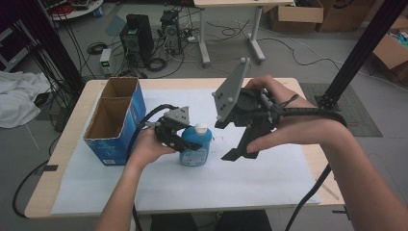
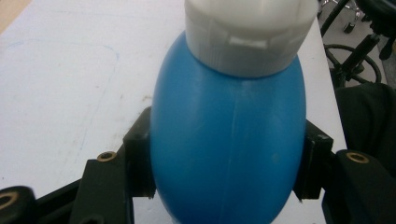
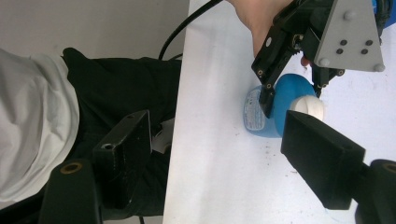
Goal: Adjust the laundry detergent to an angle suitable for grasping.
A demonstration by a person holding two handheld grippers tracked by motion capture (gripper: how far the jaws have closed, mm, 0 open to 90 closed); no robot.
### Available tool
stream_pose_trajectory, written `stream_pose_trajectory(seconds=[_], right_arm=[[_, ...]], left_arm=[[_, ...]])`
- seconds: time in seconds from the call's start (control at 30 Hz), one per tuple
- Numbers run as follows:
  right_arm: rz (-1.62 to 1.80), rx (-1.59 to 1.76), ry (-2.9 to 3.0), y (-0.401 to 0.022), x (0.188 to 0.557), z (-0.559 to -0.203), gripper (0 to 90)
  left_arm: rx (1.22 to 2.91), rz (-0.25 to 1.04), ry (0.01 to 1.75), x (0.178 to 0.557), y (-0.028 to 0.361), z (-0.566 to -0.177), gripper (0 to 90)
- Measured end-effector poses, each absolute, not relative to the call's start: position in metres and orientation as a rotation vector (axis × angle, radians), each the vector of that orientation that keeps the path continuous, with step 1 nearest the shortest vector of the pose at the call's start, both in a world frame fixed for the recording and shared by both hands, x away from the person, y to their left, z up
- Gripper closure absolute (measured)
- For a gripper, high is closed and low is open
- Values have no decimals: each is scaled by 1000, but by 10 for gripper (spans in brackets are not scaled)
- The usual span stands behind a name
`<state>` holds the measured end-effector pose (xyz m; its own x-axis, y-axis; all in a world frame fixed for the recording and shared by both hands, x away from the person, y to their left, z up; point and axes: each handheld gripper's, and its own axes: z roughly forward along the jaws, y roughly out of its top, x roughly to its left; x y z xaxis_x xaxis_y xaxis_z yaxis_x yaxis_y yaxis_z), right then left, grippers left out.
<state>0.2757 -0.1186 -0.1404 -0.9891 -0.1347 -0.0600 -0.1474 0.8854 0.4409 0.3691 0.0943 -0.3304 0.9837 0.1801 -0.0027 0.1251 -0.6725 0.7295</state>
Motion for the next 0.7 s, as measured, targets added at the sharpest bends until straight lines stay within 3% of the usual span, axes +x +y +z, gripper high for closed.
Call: stream_pose_trajectory(seconds=[0.53,0.7], right_arm=[[701,-232,3030,-115,276,-143,243],[697,-225,3032,-115,276,-144,243]], left_arm=[[2465,142,275,365,98,-325,377],[2513,172,284,363,94,-324,300]])
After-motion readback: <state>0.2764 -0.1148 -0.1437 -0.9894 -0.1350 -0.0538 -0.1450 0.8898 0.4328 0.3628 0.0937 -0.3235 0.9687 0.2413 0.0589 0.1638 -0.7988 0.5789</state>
